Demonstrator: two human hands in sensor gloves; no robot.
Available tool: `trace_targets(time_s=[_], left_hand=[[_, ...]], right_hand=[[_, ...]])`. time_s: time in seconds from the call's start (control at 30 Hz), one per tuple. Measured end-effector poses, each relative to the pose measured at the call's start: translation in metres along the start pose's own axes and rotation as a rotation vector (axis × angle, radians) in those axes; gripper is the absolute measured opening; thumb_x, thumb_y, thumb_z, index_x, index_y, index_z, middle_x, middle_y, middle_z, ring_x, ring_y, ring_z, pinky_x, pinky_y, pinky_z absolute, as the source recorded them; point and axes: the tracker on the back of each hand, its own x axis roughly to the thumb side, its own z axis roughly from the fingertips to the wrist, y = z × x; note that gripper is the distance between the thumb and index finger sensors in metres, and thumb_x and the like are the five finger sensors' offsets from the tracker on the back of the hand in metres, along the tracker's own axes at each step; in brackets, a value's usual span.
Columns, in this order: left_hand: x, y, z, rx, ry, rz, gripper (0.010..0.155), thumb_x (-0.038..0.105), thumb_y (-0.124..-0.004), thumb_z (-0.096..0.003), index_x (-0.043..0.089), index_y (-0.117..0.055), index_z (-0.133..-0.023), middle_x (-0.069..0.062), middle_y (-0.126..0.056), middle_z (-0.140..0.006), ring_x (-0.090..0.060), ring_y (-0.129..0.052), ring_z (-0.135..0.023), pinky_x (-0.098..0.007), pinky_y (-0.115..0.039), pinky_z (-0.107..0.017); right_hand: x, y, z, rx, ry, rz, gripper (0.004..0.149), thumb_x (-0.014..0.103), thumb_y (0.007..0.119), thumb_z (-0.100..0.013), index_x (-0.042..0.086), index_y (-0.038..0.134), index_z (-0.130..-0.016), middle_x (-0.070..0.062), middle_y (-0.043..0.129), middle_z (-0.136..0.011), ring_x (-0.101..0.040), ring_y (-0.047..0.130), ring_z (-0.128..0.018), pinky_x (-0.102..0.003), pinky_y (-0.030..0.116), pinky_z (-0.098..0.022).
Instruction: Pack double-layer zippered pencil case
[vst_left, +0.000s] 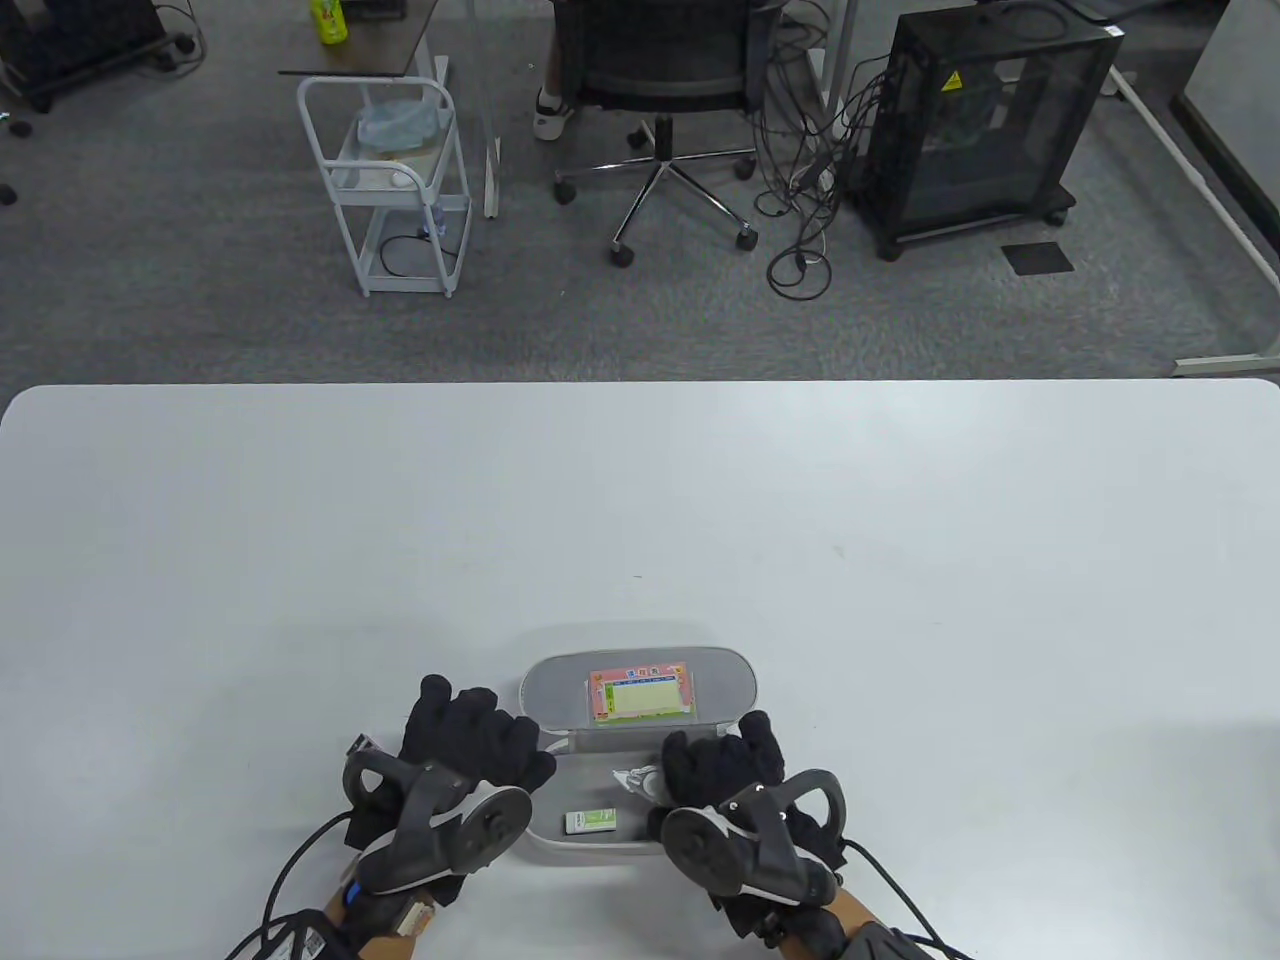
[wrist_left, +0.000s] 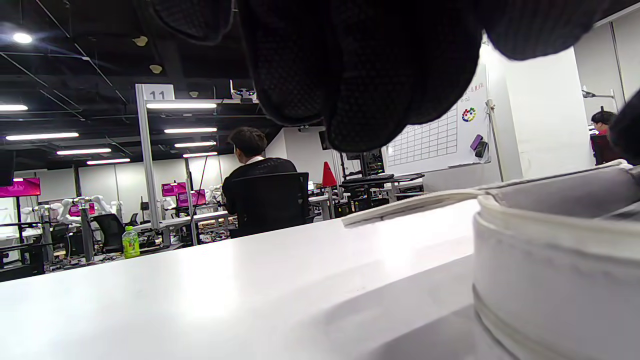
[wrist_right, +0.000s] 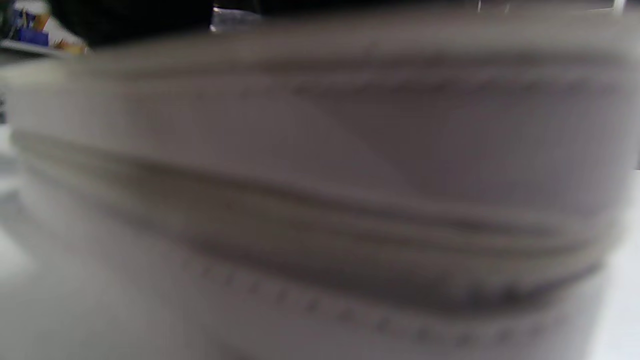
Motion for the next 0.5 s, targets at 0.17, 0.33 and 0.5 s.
trace_targets(time_s=[0.17, 0.33, 0.5], left_hand=[[-0.004, -0.001, -0.001, -0.008, 0.018, -0.001, 0.045, 0.057, -0.069, -0.0460, 0.028, -0.087, -0.075, 0.003, -0.100, -0.071, -0.028, -0.092, -0.083, -0.058, -0.062, -0.070], [-0.013, 0.000, -0.001, -0.003, 0.061, -0.005, 0.046, 0.057, -0.069, -0.0460, 0.027, -0.086, -0.076, 0.003, -0.099, -0.073, -0.028, -0.091, -0.084, -0.058, -0.062, -0.070], [-0.062, 0.001, 0.004, -0.025, 0.270, -0.030, 0.067, 0.063, -0.067, -0.0444, 0.024, -0.063, -0.098, -0.002, -0.086, -0.094, -0.034, -0.078, -0.097, -0.062, -0.054, -0.073]], right_hand=[[0.002, 0.012, -0.003, 0.045, 0.012, 0.041, 0.069, 0.056, 0.073, -0.037, 0.015, 0.075, -0.093, -0.009, 0.082, -0.078, -0.033, 0.084, -0.064, -0.059, 0.047, -0.068], [-0.001, 0.013, -0.004, 0.049, 0.026, 0.028, 0.069, 0.056, 0.072, -0.036, 0.014, 0.076, -0.091, -0.007, 0.081, -0.078, -0.033, 0.084, -0.065, -0.059, 0.047, -0.068], [-0.009, 0.013, -0.001, 0.055, 0.011, -0.022, 0.074, 0.058, 0.063, -0.037, 0.014, 0.067, -0.097, -0.007, 0.077, -0.082, -0.033, 0.080, -0.068, -0.059, 0.043, -0.070]])
